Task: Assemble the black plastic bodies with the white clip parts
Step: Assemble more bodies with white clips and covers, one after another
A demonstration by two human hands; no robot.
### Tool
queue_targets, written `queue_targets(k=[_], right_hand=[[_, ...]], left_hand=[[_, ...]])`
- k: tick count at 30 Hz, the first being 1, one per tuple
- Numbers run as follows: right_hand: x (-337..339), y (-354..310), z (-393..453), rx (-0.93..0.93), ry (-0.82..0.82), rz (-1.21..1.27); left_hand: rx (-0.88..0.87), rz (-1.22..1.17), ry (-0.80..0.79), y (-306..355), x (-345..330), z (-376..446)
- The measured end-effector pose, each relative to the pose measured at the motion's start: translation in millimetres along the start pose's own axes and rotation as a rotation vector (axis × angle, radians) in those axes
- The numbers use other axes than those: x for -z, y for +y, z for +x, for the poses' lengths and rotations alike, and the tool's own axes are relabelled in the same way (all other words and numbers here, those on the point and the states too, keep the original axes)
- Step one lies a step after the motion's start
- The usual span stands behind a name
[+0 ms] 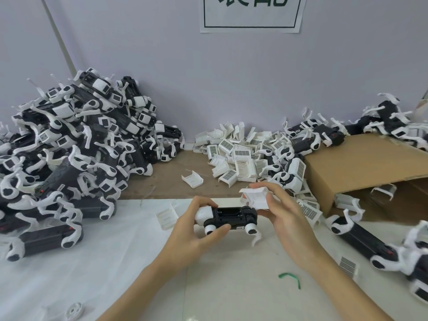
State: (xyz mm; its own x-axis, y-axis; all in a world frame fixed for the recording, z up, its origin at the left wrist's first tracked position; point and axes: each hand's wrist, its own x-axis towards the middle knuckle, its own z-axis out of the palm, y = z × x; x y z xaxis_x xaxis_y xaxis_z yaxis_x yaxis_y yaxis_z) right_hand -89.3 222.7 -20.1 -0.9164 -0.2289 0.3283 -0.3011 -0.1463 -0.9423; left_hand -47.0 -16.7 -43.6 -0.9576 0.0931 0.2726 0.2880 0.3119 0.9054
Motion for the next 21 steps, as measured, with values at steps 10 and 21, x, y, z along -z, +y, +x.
queue_targets(k=[10,21], right_hand=[[-15.0,-11.9,-14.1,0.028,-0.123,-0.344],[-26.6,-6.0,-16.6,0.215,0.048,-0.717]], left_hand=[[0.012,-0.049,-0.044,1.9,-0.8,0.5],[-0.03,0.019,-0.061,3.9,-1.7,-0.1]])
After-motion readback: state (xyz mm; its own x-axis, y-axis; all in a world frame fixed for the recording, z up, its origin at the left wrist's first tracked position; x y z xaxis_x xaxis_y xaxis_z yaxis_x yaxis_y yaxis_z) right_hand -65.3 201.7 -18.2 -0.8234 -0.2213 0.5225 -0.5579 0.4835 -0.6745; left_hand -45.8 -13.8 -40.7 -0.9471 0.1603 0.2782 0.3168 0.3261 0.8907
